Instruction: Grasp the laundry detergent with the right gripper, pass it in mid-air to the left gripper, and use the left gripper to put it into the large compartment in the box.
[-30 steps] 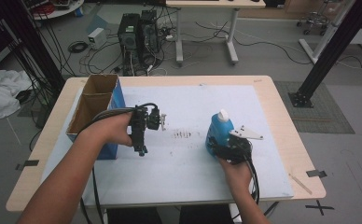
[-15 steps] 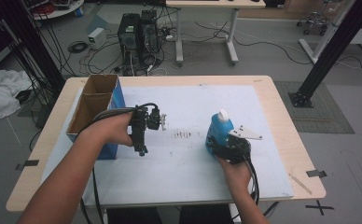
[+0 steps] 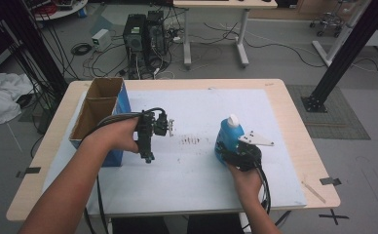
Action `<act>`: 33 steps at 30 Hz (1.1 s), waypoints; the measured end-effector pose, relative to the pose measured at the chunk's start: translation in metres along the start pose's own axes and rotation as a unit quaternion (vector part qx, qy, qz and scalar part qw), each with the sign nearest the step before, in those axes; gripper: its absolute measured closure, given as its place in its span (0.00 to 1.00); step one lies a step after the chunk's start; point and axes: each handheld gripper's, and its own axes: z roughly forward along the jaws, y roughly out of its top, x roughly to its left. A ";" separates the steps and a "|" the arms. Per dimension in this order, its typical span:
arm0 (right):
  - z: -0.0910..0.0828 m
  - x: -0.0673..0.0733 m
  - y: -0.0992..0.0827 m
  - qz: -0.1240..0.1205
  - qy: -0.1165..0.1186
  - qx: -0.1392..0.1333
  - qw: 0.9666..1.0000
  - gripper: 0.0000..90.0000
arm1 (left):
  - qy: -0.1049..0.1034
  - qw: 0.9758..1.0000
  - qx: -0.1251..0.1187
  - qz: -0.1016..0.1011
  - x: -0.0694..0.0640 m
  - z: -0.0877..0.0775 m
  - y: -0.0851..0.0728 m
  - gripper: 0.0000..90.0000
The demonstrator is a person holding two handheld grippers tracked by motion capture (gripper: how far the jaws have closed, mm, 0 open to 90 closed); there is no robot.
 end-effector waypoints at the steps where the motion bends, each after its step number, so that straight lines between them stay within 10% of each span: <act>1: 0.000 0.000 0.000 0.001 0.001 -0.001 1.000 0.44 | 0.000 1.000 0.000 0.002 0.000 0.000 0.000 0.02; 17: -0.003 -0.001 0.000 -0.024 0.001 -0.013 1.000 0.51 | 0.002 1.000 -0.001 0.000 -0.001 -0.001 0.000 0.02; 33: -0.014 0.017 0.015 -0.083 0.104 -0.019 0.991 0.51 | -0.002 1.000 -0.021 0.015 -0.009 -0.014 0.006 0.02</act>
